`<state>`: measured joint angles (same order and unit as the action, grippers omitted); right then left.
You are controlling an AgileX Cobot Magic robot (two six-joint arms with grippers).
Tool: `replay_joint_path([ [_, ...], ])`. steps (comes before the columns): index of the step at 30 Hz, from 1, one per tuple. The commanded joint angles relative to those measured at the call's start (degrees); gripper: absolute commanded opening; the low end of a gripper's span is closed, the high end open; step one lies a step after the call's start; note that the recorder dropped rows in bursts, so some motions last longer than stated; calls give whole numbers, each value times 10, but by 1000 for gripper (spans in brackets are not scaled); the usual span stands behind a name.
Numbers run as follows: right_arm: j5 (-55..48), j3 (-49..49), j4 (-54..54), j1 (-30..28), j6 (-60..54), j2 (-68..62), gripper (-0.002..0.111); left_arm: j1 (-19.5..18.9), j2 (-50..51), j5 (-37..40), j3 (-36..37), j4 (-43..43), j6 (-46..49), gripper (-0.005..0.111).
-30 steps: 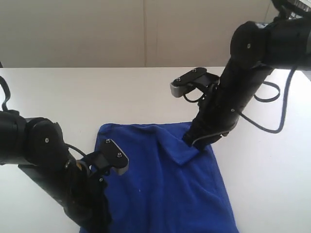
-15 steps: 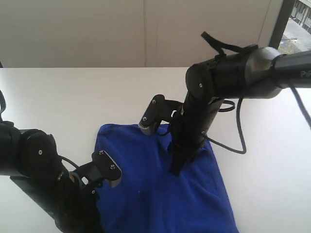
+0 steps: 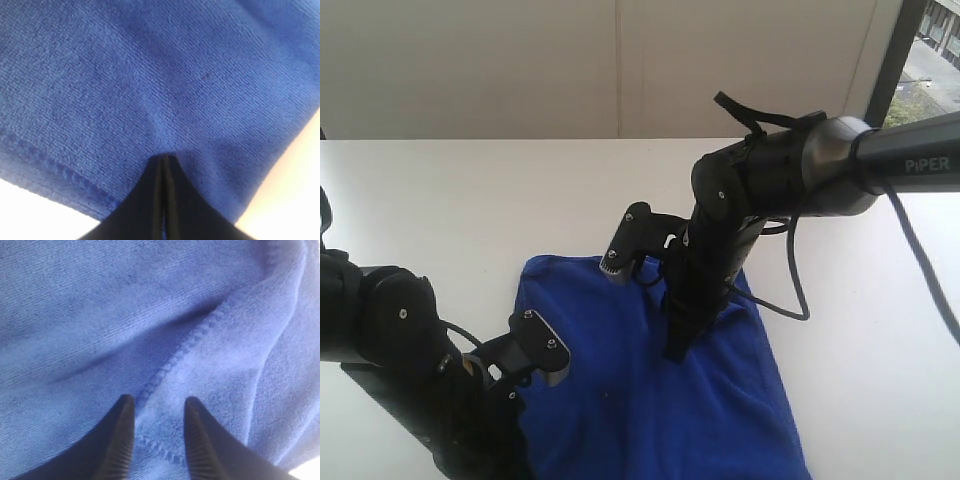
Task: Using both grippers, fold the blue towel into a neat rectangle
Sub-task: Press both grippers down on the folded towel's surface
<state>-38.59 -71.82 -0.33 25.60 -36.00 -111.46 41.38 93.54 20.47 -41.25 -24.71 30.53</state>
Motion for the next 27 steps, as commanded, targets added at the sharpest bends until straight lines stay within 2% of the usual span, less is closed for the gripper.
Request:
replay_joint_path([
  [1, 4, -1, -11, 1, 1, 0, 29, 3, -3, 10, 6, -6, -4, 0],
  [11, 5, -1, -12, 2, 17, 0, 21, 3, -3, 10, 6, -6, -4, 0],
  [17, -1, -1, 7, 2, 17, 0, 39, 3, -3, 10, 6, -6, -4, 0],
  [27, 1, -1, 7, 2, 17, 0, 39, 3, -3, 10, 6, -6, -4, 0],
])
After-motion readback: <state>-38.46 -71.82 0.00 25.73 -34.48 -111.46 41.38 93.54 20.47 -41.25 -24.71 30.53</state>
